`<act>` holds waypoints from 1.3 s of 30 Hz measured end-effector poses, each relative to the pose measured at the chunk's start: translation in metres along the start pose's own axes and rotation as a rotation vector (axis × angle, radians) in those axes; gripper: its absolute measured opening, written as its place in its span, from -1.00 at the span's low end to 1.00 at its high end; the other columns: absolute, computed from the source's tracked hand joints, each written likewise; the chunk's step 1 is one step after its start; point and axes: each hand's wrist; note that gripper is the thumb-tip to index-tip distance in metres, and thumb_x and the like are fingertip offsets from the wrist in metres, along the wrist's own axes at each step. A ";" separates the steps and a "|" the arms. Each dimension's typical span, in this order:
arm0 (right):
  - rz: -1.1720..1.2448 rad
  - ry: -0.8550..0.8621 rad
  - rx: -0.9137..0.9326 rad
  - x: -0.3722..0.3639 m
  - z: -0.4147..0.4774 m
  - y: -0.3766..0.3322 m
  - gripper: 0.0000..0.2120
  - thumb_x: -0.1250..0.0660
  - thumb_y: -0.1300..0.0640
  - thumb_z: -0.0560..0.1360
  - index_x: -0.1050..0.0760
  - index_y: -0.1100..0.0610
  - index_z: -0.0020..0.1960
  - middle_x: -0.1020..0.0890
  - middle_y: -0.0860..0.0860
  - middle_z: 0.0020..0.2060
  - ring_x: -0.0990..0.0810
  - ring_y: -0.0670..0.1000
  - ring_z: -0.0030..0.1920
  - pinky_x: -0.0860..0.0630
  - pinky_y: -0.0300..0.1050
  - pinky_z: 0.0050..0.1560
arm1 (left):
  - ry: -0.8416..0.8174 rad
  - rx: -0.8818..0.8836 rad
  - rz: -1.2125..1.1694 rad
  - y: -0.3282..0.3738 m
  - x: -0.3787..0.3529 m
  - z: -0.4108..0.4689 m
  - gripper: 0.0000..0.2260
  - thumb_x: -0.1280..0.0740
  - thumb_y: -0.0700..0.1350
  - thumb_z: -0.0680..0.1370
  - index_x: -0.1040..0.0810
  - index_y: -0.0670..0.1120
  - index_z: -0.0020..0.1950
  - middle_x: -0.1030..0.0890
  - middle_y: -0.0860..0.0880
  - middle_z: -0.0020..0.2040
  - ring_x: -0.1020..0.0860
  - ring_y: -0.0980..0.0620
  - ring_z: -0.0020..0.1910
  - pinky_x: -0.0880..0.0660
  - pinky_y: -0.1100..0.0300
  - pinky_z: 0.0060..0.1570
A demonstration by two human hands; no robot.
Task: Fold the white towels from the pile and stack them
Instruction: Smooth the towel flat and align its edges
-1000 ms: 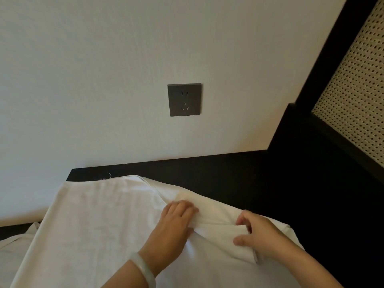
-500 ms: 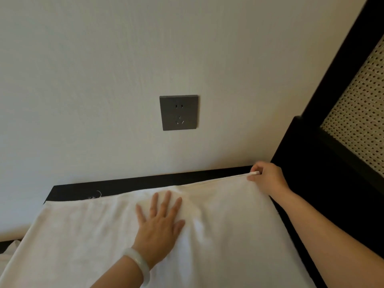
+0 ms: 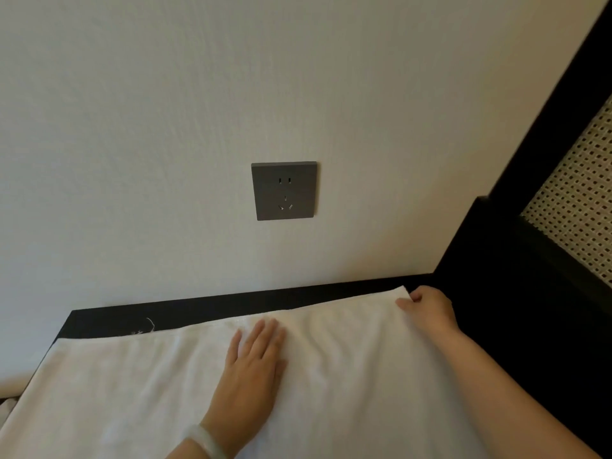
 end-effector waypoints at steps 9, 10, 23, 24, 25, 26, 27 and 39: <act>0.009 -0.041 -0.078 0.011 0.008 -0.006 -0.74 -0.39 0.03 0.54 -0.57 0.24 -0.13 -0.61 0.11 -0.26 -0.56 0.07 -0.26 -0.52 -0.05 -0.19 | 0.004 0.182 0.080 -0.035 0.010 0.058 -0.68 -0.14 0.05 0.66 -0.38 0.04 0.40 -0.43 0.05 0.24 -0.38 0.00 0.26 -0.25 0.13 0.29; -0.038 -0.025 -0.066 0.012 0.008 -0.006 -0.78 -0.40 0.03 0.53 -0.54 0.17 -0.18 -0.59 0.05 -0.29 -0.53 0.01 -0.29 -0.48 -0.10 -0.26 | 0.007 0.159 0.061 -0.038 0.012 0.062 -0.74 -0.17 0.03 0.65 -0.45 0.05 0.32 -0.45 0.05 0.16 -0.40 0.00 0.20 -0.29 0.16 0.21; -0.036 0.009 -0.037 0.011 -0.003 -0.006 -0.82 -0.51 0.15 0.41 -0.50 0.14 -0.20 -0.59 0.04 -0.25 -0.57 0.06 -0.21 -0.43 -0.12 -0.26 | -0.180 0.137 -0.299 -0.062 0.035 0.079 -0.79 -0.29 0.00 0.61 -0.45 0.02 -0.21 -0.53 0.03 -0.23 -0.47 0.07 -0.29 -0.35 0.32 -0.32; 0.022 0.029 -0.007 0.011 -0.003 -0.006 -0.82 -0.51 0.20 0.41 -0.50 0.15 -0.20 -0.59 0.04 -0.25 -0.59 0.08 -0.18 -0.47 -0.11 -0.21 | -0.182 0.135 -0.322 -0.063 0.037 0.081 -0.82 -0.29 -0.02 0.62 -0.48 -0.02 -0.16 -0.56 -0.01 -0.21 -0.48 0.04 -0.28 -0.37 0.31 -0.31; 0.085 0.034 0.008 0.012 -0.003 -0.006 -0.84 -0.50 0.25 0.41 -0.50 0.15 -0.19 -0.60 0.05 -0.23 -0.60 0.11 -0.14 -0.50 -0.07 -0.14 | -0.188 0.141 -0.349 -0.064 0.038 0.082 -0.85 -0.29 -0.03 0.62 -0.51 -0.05 -0.12 -0.58 -0.03 -0.19 -0.50 0.04 -0.28 -0.39 0.30 -0.31; 0.147 0.023 0.004 0.013 -0.003 -0.007 -0.86 -0.48 0.29 0.43 -0.52 0.17 -0.14 -0.61 0.07 -0.19 -0.61 0.14 -0.10 -0.52 -0.03 -0.06 | -0.197 0.150 -0.370 -0.067 0.039 0.083 -0.86 -0.29 -0.04 0.61 -0.52 -0.05 -0.11 -0.59 -0.03 -0.19 -0.49 0.06 -0.30 -0.39 0.33 -0.35; 0.190 -0.002 -0.010 0.014 -0.002 -0.007 -0.91 -0.45 0.30 0.46 -0.55 0.20 -0.09 -0.63 0.11 -0.14 -0.61 0.16 -0.07 -0.53 0.02 0.00 | -0.211 0.154 -0.376 -0.069 0.040 0.083 -0.86 -0.29 -0.05 0.61 -0.52 -0.03 -0.13 -0.57 -0.01 -0.23 -0.47 0.10 -0.33 -0.36 0.36 -0.39; -0.071 0.092 0.071 -0.014 0.001 -0.006 -0.87 -0.38 0.10 0.54 -0.47 0.14 -0.06 -0.55 0.04 -0.09 -0.54 0.06 -0.10 -0.43 -0.09 -0.14 | -0.181 0.141 -0.234 -0.071 0.023 0.070 -0.80 -0.22 0.08 0.64 -0.38 0.05 -0.15 -0.53 0.06 -0.29 -0.46 0.12 -0.37 -0.30 0.31 -0.40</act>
Point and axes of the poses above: each hand's wrist, its own z-axis towards the middle knuckle, its own x-axis out of the back of the hand, y = z × x
